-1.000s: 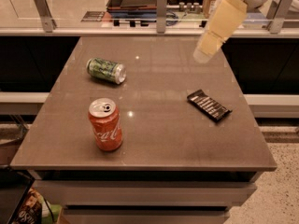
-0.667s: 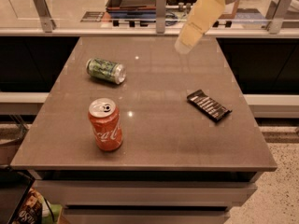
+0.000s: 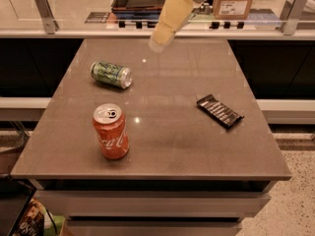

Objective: Place green can upright

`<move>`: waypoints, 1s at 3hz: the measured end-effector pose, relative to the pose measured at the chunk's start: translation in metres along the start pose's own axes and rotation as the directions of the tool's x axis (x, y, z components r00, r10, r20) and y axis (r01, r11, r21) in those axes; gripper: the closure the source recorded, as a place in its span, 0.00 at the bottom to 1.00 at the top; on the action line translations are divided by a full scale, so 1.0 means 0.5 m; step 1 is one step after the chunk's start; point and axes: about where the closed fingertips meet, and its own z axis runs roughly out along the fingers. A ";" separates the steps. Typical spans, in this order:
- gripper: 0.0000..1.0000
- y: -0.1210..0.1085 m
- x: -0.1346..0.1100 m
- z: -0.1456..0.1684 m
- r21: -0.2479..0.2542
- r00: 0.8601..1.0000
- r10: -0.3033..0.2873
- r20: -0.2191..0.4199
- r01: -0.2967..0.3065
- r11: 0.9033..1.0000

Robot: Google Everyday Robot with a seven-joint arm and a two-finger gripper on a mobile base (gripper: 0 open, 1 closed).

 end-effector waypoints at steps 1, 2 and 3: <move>0.00 -0.006 -0.045 0.046 0.029 0.999 0.000 -0.045 0.001 1.000; 0.00 -0.018 -0.085 0.094 0.053 0.998 -0.006 -0.063 0.010 0.999; 0.00 -0.018 -0.085 0.094 0.053 0.998 -0.006 -0.063 0.010 0.999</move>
Offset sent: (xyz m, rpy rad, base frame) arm 0.0548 0.0561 -0.0451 -0.1533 0.0299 -0.0370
